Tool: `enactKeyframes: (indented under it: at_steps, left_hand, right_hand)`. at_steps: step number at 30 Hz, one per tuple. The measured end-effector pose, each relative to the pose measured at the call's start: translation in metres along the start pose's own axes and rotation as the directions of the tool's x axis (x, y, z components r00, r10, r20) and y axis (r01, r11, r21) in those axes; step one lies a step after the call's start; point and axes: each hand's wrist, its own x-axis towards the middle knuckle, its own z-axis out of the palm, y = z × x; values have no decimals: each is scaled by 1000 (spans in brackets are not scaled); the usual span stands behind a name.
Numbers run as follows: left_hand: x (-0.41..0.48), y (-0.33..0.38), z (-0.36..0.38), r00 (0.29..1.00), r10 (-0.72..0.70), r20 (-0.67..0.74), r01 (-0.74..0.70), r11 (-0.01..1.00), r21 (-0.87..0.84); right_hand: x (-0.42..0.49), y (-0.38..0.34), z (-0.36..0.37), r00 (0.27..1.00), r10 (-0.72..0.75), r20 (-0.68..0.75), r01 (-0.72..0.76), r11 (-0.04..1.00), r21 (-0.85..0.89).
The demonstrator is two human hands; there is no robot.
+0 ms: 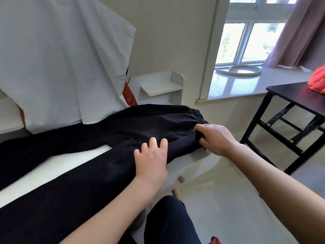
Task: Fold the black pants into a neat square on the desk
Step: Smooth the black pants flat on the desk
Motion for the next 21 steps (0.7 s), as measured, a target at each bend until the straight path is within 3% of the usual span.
enactKeyframes:
  at_steps: [3,8,11,16,19,21]
  left_hand:
    - [8,-19,-8,999,-47,-8,46,994,-96]
    - [21,-52,-11,994,-99,46,109,870,-481]
    - [26,-57,-6,993,-80,93,118,814,-568]
    - [39,-64,3,986,-59,154,138,807,-575]
    - [45,-68,4,979,-70,193,175,774,-608]
    - [45,-69,5,990,-118,75,140,806,-575]
  right_hand:
    - [1,5,-5,995,-50,86,55,997,-45]
    - [0,13,-10,983,-87,164,96,994,-47]
    - [-3,16,-9,989,-117,87,123,990,-63]
    - [-6,20,-2,956,-90,-278,97,995,12]
    - [-6,19,1,945,-119,-305,119,993,-16]
    - [-6,19,4,948,-151,-280,145,989,-42]
